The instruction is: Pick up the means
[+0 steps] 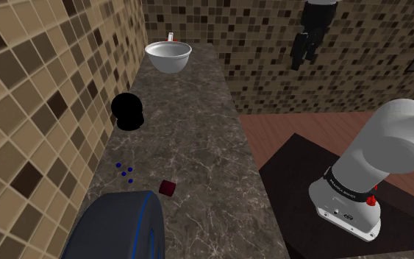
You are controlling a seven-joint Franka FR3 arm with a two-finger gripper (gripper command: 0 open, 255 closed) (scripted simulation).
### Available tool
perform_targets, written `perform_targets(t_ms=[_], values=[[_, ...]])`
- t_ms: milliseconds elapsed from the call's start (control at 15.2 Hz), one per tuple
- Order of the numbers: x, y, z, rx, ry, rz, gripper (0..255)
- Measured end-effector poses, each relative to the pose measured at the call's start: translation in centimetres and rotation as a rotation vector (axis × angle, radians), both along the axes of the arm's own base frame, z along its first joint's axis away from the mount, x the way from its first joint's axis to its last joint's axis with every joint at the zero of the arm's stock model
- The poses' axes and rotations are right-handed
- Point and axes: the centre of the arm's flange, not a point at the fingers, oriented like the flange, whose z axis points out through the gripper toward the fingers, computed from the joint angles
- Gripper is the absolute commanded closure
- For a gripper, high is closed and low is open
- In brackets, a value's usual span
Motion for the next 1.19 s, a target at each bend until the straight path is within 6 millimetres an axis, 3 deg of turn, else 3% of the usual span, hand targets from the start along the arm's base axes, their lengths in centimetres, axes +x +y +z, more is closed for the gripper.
perform_targets(t_ms=[264, 1188], values=[[0.6, 2.4, -1.1, -0.008, -0.008, -0.008, 0], [5.1, 19.4, -7.5, -0.059, -0.064, -0.07, 0]])
